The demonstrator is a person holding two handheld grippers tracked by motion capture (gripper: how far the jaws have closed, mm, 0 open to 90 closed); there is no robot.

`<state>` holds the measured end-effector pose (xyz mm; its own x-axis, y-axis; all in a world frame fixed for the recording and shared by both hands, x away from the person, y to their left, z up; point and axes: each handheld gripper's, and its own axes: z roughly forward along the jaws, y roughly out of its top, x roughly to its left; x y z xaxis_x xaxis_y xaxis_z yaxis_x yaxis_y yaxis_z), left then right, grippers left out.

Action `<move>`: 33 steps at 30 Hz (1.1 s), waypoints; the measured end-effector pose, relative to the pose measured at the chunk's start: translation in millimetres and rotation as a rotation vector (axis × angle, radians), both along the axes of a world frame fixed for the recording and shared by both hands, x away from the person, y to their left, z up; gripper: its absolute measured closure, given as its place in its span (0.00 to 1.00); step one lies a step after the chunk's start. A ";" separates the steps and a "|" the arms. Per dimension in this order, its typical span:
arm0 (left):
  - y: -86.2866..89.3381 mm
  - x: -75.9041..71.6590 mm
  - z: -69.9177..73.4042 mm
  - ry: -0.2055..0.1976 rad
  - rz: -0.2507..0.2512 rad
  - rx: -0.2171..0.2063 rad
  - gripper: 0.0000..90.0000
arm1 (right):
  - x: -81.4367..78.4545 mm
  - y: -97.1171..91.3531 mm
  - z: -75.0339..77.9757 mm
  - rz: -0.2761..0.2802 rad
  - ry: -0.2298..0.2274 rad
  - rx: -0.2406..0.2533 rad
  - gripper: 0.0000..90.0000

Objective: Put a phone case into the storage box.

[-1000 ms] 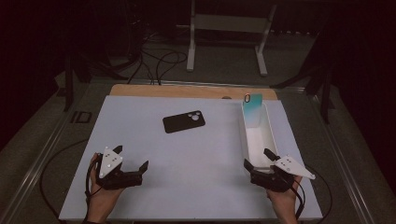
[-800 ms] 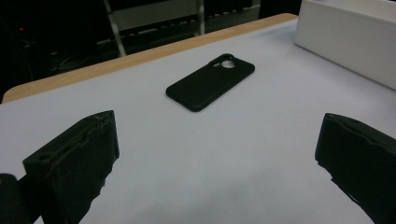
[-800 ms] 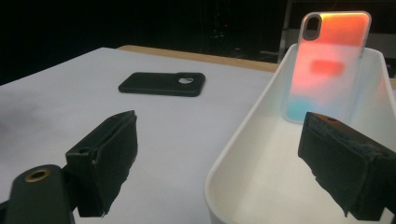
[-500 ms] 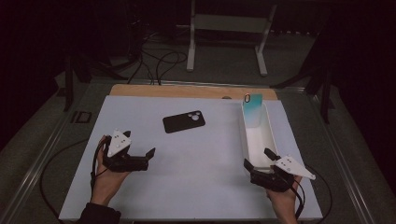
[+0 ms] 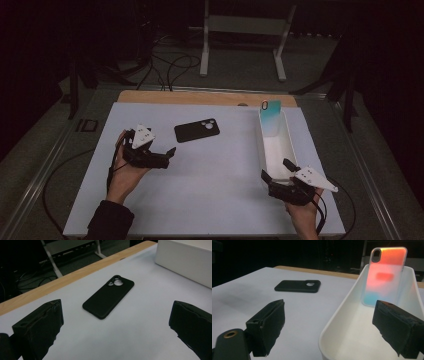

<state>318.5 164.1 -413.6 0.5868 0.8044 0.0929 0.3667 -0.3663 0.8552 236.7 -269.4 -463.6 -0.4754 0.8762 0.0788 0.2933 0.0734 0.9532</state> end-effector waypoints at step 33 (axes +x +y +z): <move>-19.3 106.5 -29.3 0.129 0.141 0.011 0.20 | 0.6 -0.6 0.4 -0.004 0.004 0.010 0.12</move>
